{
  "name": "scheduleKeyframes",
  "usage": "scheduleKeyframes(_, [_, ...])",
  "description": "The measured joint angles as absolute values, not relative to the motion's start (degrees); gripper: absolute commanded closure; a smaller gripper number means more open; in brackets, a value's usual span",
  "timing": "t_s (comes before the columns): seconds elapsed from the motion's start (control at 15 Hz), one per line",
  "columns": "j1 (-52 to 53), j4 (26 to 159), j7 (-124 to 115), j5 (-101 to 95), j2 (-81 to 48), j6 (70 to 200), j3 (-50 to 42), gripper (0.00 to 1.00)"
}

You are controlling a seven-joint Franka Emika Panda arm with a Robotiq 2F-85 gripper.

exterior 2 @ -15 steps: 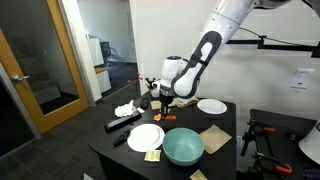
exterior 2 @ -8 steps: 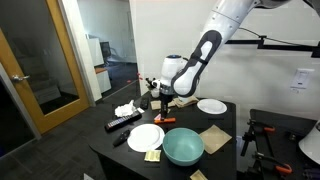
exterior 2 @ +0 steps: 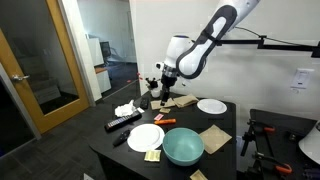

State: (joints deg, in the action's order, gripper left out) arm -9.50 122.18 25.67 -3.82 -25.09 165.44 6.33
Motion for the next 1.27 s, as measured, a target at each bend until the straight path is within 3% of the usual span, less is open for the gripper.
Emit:
scheduleKeyframes(0.4, [-14.7, 131.1, 32.0, 5.9, -11.8, 161.1, 12.2, 0.00])
scheduleKeyframes(0.87, [-10.9, 136.0, 35.9, 10.7, 0.1, 148.0, 6.9, 0.00])
scheduleKeyframes(1.27, [-10.0, 137.2, 35.9, 10.7, 1.5, 147.4, 6.2, 0.00])
